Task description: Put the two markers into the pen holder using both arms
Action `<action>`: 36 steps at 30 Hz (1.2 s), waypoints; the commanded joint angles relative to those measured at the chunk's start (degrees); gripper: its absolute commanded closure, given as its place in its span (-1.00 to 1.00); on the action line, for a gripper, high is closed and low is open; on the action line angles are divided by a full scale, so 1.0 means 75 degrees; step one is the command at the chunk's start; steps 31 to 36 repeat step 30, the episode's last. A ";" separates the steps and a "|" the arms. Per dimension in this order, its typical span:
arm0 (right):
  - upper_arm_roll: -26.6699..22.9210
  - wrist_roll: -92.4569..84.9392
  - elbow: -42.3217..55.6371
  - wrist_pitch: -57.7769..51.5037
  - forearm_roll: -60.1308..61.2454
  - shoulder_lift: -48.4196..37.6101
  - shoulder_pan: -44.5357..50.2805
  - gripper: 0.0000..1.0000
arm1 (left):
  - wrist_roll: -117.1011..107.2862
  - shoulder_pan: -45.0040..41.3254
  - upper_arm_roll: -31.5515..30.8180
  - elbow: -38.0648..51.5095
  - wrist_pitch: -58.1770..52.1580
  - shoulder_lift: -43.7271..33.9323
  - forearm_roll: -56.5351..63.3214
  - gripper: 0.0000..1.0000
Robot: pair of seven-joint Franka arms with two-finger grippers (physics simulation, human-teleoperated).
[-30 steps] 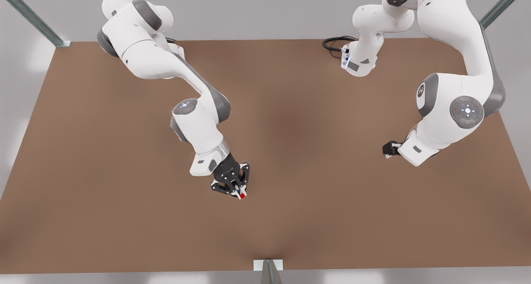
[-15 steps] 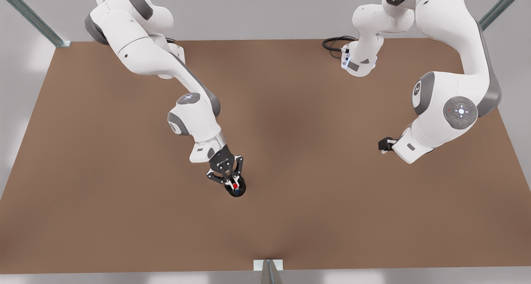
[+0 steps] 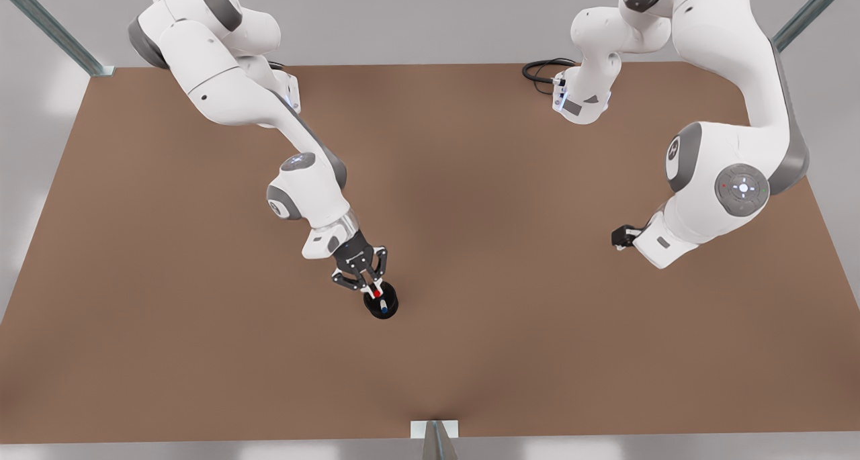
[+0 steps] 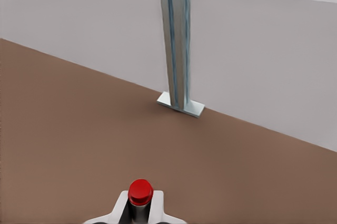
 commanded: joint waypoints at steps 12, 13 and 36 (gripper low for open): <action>0.0670 0.0567 0.1407 -0.4014 -0.0097 -0.0402 -0.0055 -1.00 | 0.0005 -0.0042 -0.0013 0.0061 0.0085 0.0037 -0.0104 -1.00; 0.1255 0.0321 0.2075 -0.5819 0.0522 -0.0496 -0.0371 -1.00 | 0.0005 -0.0042 -0.0013 0.0073 0.0061 0.0037 -0.0104 -1.00; -0.3325 -0.4097 0.2803 -1.0733 0.5212 -0.2571 0.0543 -1.00 | 0.0017 -0.0147 -0.0013 0.0119 0.0049 0.0108 -0.0081 -1.00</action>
